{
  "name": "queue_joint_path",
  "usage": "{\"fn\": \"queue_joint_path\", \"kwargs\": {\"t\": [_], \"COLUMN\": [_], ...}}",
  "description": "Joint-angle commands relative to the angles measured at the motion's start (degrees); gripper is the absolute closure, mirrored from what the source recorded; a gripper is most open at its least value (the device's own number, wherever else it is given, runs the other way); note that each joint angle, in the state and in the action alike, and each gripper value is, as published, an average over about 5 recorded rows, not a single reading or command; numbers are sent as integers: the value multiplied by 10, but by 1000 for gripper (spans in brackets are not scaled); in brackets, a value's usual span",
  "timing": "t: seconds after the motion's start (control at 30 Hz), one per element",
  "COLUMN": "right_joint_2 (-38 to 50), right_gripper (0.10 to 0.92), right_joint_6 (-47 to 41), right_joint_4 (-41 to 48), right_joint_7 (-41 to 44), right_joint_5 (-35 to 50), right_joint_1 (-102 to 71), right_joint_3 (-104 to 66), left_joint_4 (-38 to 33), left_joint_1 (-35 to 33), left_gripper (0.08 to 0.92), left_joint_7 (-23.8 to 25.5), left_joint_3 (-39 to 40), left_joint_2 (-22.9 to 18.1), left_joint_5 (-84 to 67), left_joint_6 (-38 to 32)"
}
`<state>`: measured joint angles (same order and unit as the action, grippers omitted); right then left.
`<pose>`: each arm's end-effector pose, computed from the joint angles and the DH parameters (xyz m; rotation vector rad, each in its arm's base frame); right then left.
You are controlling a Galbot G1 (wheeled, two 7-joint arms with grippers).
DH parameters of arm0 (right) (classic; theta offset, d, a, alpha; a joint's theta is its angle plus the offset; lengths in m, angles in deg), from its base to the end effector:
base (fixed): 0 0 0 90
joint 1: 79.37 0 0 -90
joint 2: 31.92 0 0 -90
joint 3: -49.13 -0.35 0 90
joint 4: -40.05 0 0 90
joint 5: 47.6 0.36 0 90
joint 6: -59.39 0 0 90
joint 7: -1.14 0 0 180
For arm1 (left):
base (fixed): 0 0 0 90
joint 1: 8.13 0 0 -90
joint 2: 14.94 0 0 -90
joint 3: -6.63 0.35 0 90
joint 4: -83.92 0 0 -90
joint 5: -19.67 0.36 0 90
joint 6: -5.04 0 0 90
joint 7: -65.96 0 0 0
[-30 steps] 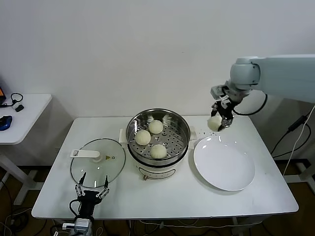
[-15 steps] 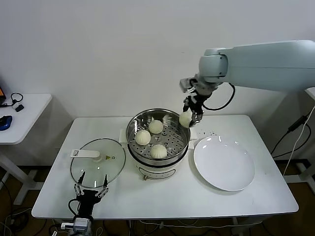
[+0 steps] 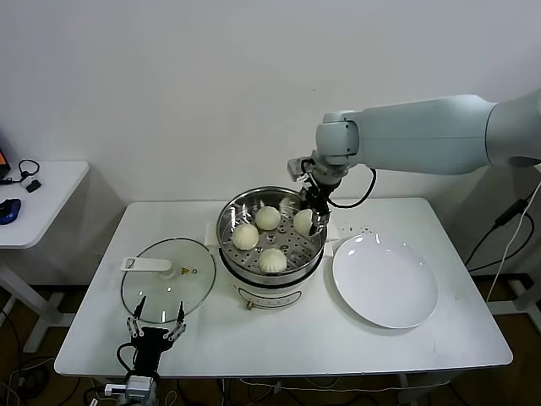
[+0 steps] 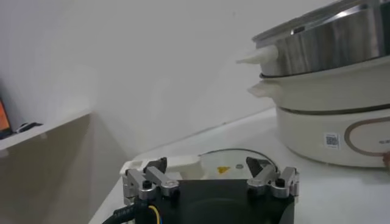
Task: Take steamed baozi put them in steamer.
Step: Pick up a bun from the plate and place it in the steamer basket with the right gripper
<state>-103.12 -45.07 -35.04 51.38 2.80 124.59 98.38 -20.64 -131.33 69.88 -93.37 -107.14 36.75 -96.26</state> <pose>0.5568 0.0723 -0.0410 1.4293 -1.2251 1.4795 0.1439 0.0505 -0.4068 0.0366 -2.9324 -0.4957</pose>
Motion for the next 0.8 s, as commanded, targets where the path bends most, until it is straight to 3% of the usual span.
{"fn": "queue_joint_path", "kwargs": {"t": [0.03, 0.8], "right_joint_2": [-16, -26], "right_gripper": [375, 377], "right_joint_6": [-4, -3], "right_joint_4": [25, 72], "right_joint_7": [-9, -21], "right_joint_5": [-2, -24], "right_joint_1": [-48, -94], "right_joint_3": [-10, -24], "left_joint_4": [3, 13], "left_joint_1": [1, 5], "left_gripper": [177, 177], "left_joint_7": [-1, -2], "left_joint_3": [-1, -7], "left_joint_2": [-28, -28], "left_joint_5": [0, -4], "left_joint_6": [-2, -5]}}
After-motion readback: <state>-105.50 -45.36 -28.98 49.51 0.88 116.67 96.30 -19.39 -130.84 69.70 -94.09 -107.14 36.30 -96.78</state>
